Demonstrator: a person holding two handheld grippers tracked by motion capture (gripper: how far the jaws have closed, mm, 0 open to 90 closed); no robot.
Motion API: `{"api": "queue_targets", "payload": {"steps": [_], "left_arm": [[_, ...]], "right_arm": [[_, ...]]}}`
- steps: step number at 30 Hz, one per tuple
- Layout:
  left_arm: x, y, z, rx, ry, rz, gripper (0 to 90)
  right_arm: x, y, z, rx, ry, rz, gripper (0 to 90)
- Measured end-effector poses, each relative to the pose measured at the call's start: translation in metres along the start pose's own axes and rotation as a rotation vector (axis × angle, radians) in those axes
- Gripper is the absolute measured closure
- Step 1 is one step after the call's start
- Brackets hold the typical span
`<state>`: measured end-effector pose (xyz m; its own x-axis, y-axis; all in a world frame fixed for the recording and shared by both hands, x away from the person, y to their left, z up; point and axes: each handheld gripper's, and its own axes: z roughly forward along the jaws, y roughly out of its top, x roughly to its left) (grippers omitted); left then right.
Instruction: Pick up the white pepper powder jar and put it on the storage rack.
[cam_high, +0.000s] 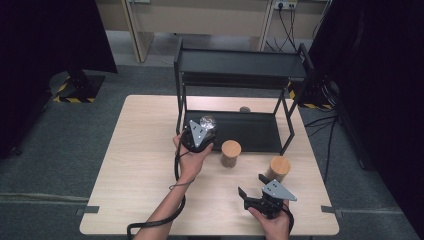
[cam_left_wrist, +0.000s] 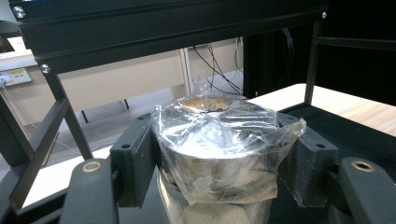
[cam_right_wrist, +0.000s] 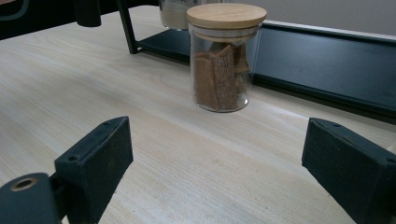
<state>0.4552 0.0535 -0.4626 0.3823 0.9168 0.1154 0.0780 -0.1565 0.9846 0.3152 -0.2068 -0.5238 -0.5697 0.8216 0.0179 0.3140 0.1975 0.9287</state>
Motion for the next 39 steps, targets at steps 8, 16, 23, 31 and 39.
{"api": "queue_targets", "payload": {"steps": [8, 16, 23, 31, 39], "left_arm": [[0.000, -0.003, 0.007, 0.008, 0.012, -0.013, 34.9], [0.000, -0.006, 0.014, 0.016, 0.030, -0.023, 34.9], [0.001, -0.011, 0.020, 0.022, 0.051, -0.036, 34.9], [0.001, -0.014, 0.024, 0.023, 0.061, -0.037, 34.8], [0.001, -0.018, 0.029, 0.032, 0.066, -0.035, 34.8]], "right_arm": [[0.000, 0.000, 0.000, -0.002, 0.002, 0.001, 9.1], [0.000, 0.000, 0.000, -0.002, 0.003, 0.002, 9.1], [0.000, 0.000, -0.001, -0.005, 0.004, 0.004, 9.1], [0.000, 0.000, -0.001, -0.006, 0.005, 0.002, 9.3], [0.000, 0.000, -0.001, -0.005, 0.006, 0.005, 9.2]]}}
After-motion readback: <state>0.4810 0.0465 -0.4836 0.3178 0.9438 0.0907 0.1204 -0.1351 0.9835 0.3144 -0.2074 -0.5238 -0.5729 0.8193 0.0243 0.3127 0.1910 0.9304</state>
